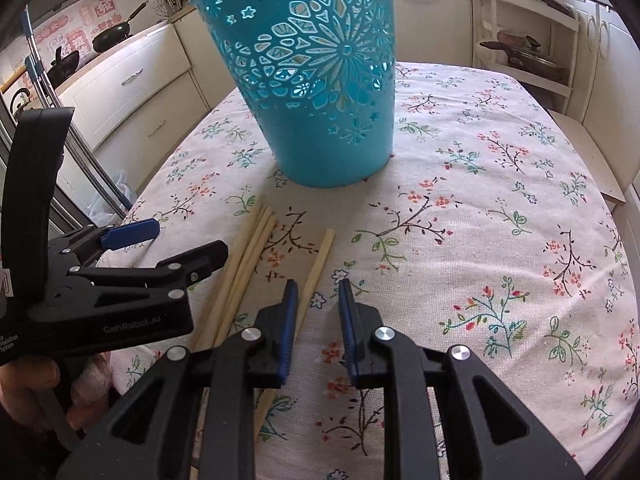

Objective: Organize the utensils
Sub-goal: 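Reach the left tool to the chopsticks and grasp one wooden chopstick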

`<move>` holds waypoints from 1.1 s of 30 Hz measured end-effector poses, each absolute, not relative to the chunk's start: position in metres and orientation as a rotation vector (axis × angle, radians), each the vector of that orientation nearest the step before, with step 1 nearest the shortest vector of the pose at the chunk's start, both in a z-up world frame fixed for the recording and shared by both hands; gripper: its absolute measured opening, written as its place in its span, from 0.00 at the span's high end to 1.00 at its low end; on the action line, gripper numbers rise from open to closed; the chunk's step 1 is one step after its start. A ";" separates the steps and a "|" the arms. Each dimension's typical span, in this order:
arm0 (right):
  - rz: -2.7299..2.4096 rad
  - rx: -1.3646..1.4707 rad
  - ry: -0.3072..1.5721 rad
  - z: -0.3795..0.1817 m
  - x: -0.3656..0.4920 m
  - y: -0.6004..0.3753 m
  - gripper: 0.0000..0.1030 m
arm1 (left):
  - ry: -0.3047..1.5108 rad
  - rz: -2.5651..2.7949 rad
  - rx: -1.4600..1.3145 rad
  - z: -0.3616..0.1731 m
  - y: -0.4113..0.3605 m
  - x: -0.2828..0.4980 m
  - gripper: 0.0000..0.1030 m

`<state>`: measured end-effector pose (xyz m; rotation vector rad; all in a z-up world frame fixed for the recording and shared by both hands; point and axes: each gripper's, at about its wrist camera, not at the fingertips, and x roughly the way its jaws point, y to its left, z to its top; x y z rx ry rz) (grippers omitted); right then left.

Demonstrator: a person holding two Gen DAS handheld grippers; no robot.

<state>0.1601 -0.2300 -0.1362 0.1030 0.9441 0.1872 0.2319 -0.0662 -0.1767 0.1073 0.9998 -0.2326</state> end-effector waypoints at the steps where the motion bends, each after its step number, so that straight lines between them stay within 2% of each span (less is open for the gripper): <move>1: 0.183 0.099 0.947 -0.136 0.160 -0.231 0.80 | 0.999 -0.238 0.097 -0.175 -0.066 0.231 0.15; 20: 0.182 0.038 0.928 -0.136 0.162 -0.227 0.79 | 1.012 -0.226 0.154 -0.180 -0.076 0.238 0.16; 24: 0.165 -0.071 0.930 -0.135 0.168 -0.220 0.86 | 1.004 -0.289 0.187 -0.178 -0.082 0.243 0.30; 26: 0.146 -0.100 0.933 -0.135 0.172 -0.222 0.86 | 1.008 -0.325 0.202 -0.177 -0.084 0.246 0.38; 28: 0.132 -0.097 0.938 -0.135 0.176 -0.228 0.86 | 1.015 -0.359 0.214 -0.174 -0.085 0.249 0.55; 29: 0.131 -0.080 0.940 -0.135 0.177 -0.231 0.85 | 1.021 -0.371 0.218 -0.174 -0.086 0.251 0.59; 31: 0.147 -0.032 0.942 -0.134 0.177 -0.236 0.80 | 1.036 -0.392 0.217 -0.173 -0.085 0.255 0.76; 33: 0.157 -0.013 0.940 -0.135 0.176 -0.236 0.76 | 1.058 -0.422 0.209 -0.172 -0.083 0.260 0.83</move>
